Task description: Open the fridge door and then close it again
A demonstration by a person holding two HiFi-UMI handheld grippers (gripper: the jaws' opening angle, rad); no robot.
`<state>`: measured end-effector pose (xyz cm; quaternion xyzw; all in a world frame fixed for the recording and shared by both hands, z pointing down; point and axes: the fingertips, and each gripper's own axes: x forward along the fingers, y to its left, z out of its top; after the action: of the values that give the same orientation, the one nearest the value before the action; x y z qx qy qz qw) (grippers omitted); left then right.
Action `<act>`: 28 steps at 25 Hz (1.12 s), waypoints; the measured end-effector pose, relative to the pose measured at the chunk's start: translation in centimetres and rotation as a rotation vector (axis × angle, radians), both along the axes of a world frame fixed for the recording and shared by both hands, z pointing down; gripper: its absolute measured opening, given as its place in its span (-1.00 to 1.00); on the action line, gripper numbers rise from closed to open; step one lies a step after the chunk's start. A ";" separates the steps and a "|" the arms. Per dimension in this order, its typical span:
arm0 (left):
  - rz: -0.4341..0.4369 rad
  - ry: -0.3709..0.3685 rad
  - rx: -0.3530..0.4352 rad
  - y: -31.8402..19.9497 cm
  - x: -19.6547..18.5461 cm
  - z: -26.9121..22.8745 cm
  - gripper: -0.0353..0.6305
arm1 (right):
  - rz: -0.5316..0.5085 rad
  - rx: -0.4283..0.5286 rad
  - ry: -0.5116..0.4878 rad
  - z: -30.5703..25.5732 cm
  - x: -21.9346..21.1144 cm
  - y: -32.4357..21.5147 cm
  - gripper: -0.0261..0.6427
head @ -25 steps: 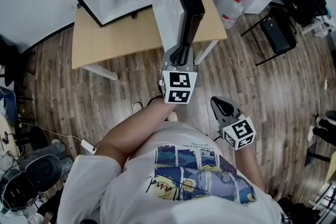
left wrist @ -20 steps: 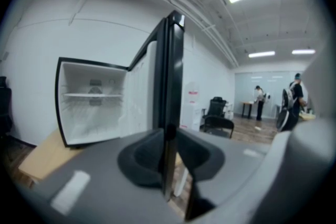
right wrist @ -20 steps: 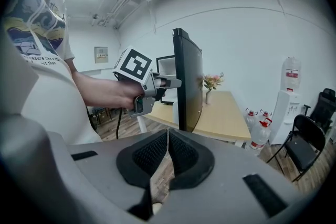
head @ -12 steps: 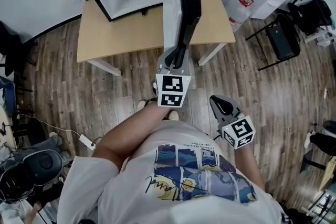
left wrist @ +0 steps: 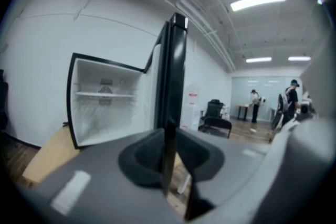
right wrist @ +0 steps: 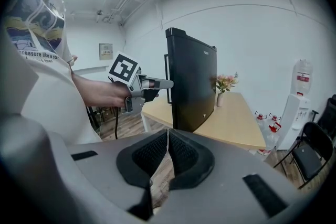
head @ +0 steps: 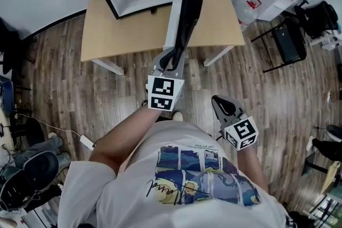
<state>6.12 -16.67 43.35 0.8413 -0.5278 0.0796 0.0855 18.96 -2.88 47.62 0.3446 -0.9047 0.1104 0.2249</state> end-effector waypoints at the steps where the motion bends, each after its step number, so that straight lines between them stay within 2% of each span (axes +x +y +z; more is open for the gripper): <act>1: 0.004 0.001 -0.002 0.0 -0.5 0.0 -0.66 | 0.000 -0.001 0.000 0.0 -0.4 -0.1 -0.87; 14: 0.077 0.019 0.010 -0.7 -7.5 0.4 -0.66 | -0.008 0.004 0.009 -0.3 -6.1 -2.2 -0.87; 28: 0.175 0.027 0.022 -3.9 -15.7 0.4 -0.67 | 0.029 0.024 0.035 -1.4 -11.5 -4.6 -0.87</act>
<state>-9.61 -20.55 43.77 0.8861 -0.4519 0.0699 0.0761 7.49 -7.46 46.24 0.3620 -0.8969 0.0969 0.2348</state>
